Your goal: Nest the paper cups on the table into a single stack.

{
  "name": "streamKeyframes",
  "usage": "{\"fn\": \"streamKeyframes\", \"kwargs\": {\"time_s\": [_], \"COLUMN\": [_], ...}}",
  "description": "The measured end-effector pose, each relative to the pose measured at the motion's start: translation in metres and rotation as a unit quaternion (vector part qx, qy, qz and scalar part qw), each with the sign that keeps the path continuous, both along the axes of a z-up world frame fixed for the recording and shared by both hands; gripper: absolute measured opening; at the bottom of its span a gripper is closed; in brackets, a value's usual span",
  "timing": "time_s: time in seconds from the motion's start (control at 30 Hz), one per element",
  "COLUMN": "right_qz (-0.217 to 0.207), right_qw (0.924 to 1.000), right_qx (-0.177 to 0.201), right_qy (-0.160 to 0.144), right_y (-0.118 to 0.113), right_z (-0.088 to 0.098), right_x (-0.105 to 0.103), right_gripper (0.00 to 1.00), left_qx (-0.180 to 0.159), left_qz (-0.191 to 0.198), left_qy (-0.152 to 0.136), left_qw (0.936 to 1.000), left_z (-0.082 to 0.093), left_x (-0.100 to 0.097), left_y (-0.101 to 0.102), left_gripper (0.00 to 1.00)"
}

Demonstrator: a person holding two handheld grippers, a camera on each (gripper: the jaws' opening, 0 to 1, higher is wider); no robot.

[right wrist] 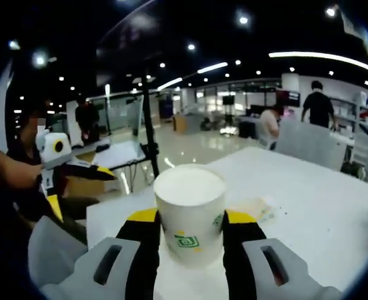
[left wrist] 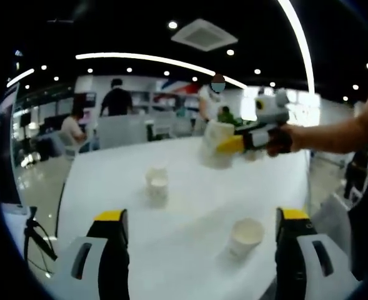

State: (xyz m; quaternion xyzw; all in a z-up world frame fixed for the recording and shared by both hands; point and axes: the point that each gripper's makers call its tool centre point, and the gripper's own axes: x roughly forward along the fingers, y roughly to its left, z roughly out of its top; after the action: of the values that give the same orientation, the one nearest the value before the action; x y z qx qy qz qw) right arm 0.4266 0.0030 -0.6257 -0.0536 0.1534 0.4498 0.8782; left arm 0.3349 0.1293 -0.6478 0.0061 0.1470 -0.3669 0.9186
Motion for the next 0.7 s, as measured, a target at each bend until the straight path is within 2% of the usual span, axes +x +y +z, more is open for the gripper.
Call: {"fn": "streamKeyframes", "kwargs": {"time_s": [0.43, 0.5, 0.7], "right_qz": [0.023, 0.03, 0.036], "right_qw": [0.9997, 0.9995, 0.9993], "right_qx": [0.011, -0.002, -0.003], "right_qy": [0.001, -0.011, -0.007], "right_y": [0.015, 0.017, 0.02], "right_z": [0.005, 0.003, -0.002], "right_x": [-0.039, -0.046, -0.06], "right_gripper": [0.36, 0.36, 0.36], "left_qx": [-0.008, -0.008, -0.006], "left_qz": [-0.007, -0.009, -0.015], "left_qy": [0.003, 0.003, 0.004], "left_qw": [0.9999, 0.9999, 0.9999], "left_z": [-0.001, -0.001, -0.002], "left_x": [-0.005, -0.006, -0.006], "left_y": [-0.007, -0.008, -0.01], "left_gripper": [0.96, 0.96, 0.96]}}
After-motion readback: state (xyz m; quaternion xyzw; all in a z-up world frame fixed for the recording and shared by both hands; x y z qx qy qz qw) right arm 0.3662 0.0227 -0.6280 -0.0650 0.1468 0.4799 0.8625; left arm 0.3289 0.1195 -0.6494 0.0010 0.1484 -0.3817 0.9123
